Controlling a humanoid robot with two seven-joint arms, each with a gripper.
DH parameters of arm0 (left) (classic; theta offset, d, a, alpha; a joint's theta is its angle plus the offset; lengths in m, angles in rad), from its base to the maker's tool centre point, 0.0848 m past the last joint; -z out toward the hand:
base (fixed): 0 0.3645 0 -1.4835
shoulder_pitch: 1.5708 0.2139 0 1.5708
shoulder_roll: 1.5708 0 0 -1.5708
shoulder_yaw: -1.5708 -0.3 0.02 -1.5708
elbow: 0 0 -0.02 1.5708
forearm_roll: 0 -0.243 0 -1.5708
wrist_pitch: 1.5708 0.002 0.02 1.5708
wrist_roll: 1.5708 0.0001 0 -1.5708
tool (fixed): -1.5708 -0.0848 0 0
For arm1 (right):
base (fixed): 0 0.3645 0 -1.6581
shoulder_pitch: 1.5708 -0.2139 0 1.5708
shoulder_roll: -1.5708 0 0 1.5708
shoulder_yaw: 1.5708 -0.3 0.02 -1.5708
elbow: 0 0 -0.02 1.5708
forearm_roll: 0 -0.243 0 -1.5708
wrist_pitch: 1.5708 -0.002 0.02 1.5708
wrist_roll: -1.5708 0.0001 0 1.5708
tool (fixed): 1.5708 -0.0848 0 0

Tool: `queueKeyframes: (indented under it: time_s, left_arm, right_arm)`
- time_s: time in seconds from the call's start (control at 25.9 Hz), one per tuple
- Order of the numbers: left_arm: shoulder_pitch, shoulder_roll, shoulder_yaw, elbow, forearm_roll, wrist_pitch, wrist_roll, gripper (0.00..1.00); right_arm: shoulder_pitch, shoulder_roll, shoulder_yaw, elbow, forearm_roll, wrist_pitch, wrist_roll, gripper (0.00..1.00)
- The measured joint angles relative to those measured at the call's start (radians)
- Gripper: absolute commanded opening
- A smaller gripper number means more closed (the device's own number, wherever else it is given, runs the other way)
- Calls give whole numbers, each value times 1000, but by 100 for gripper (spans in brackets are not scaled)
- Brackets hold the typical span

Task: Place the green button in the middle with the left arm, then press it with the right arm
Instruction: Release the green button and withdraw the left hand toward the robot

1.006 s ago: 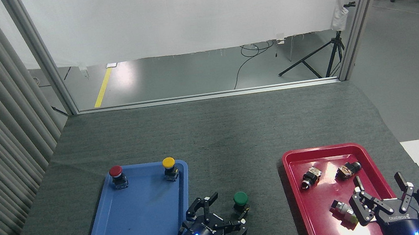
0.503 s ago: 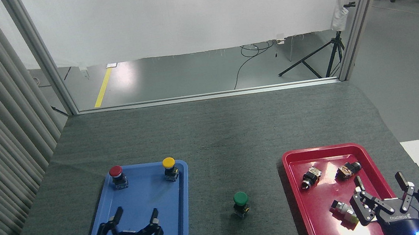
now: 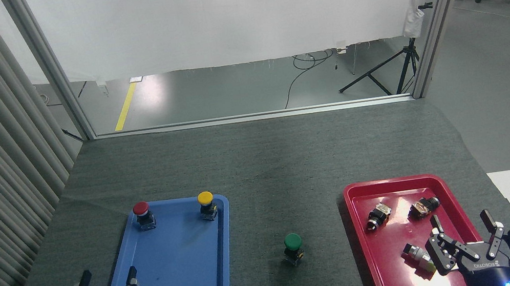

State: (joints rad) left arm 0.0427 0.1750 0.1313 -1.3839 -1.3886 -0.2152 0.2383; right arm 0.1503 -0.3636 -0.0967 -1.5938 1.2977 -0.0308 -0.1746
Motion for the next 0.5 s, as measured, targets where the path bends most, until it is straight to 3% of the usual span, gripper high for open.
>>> queueKeyframes:
  time_s: [0.5]
  left_arm:
    - [-54, 43, -1, 126, 1, -9, 6, 99]
  right_arm:
    - [-1, 1, -3, 0, 0, 0, 0, 100]
